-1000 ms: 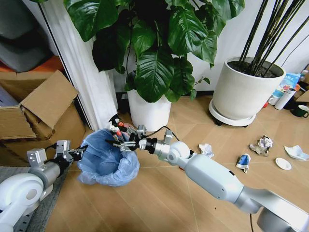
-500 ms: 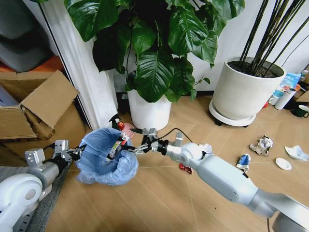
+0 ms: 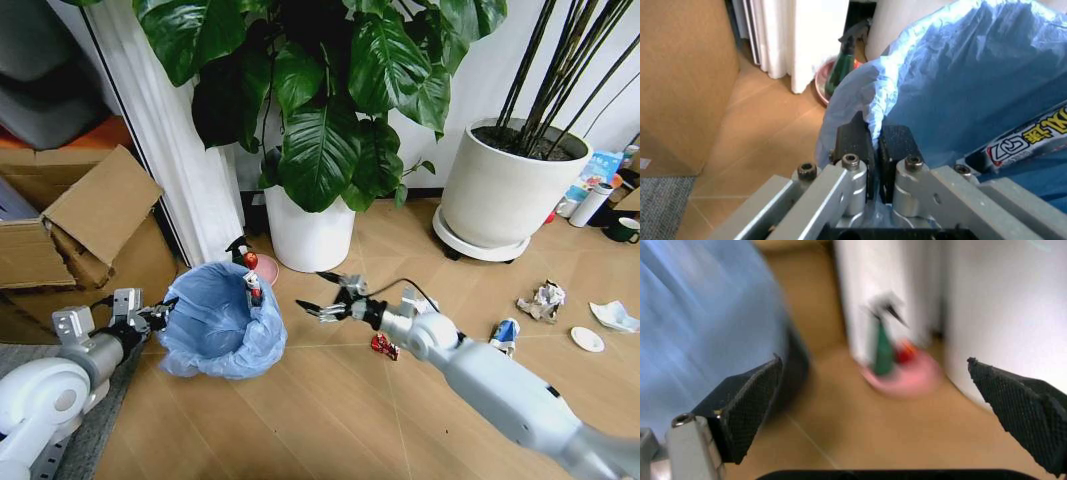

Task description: Pick up the trash bin and place the garbage on the floor into it.

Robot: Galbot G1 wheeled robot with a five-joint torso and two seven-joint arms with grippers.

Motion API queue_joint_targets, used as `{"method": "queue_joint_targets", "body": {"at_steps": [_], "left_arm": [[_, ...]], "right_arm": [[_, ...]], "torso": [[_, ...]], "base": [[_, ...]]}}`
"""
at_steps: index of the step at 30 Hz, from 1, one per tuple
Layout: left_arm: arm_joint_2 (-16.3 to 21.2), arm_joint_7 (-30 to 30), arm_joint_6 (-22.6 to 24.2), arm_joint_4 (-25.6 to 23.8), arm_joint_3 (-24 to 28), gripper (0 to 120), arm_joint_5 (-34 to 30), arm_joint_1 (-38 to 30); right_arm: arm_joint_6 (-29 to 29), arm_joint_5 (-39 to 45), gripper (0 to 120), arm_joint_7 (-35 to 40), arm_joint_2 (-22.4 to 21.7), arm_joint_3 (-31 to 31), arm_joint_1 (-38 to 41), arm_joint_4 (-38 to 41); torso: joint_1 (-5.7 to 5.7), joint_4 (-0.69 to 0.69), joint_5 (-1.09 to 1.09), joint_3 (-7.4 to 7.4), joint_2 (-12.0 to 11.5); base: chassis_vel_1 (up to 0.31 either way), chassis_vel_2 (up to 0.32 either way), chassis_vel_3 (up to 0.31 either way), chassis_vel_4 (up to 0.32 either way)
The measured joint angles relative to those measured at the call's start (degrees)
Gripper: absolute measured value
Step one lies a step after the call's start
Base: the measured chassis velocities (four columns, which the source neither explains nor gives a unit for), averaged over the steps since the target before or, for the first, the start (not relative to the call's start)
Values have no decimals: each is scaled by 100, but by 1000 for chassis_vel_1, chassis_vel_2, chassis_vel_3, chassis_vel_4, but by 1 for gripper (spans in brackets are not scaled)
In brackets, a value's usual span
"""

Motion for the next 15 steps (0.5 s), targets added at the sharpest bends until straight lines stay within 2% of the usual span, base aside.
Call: {"method": "queue_joint_targets", "body": {"at_steps": [3, 8, 15], "left_arm": [[-29, -37, -4, -20, -46, 0, 0, 2], [-34, -66, -4, -42, -52, 0, -2, 16], [-16, -79, -4, -64, -39, 0, 2, 34]], "right_arm": [[-132, -747, 100, 897, 70, 633, -773, -298], [-171, -1350, 100, 1313, 290, 1230, -1204, -858], [-234, -1638, 100, 1567, 584, 1506, -1266, -1432]], "torso": [[0, -2, 0, 1, 0], [0, -3, 0, 1, 0], [0, -1, 0, 0, 0]], "base": [[0, 0, 0, 0], [0, 0, 0, 0], [0, 0, 0, 0]]}}
